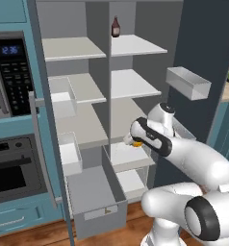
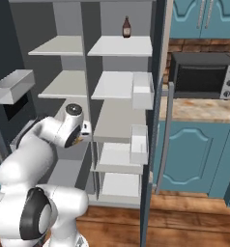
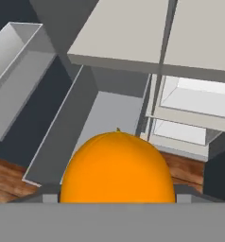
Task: Take the garlic and orange from the fridge shelf and place them in the freezer drawer to begin freezing them.
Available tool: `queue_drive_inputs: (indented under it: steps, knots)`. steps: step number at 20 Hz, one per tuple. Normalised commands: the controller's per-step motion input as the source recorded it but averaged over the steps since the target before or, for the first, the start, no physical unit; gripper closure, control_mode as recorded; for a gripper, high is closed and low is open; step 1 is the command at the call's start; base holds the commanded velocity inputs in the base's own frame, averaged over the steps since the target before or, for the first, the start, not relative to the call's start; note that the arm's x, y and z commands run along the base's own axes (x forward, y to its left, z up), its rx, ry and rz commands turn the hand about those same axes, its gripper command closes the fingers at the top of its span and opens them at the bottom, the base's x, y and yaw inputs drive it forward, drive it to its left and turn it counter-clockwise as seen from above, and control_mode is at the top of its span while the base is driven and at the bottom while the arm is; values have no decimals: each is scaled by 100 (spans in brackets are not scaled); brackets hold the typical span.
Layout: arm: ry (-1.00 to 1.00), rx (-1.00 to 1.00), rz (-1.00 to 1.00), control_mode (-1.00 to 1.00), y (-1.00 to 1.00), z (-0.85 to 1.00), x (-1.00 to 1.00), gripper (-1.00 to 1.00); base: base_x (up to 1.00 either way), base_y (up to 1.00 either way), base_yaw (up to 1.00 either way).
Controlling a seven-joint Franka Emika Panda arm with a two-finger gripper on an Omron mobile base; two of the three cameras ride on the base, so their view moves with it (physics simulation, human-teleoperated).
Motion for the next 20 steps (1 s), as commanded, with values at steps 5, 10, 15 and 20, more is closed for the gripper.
queue_drive_inputs:
  steps: [5, 10, 15, 20]
  knots:
    - [-1, -13, 32, -100, 27, -67, 1, 100, 0, 0, 0]
    - [0, -13, 31, -100, 44, -70, 0, 100, 0, 0, 0]
    - [4, -9, 29, -100, 27, -55, 15, 100, 0, 0, 0]
    - [2, -7, 27, -100, 25, -62, 24, 100, 0, 0, 0]
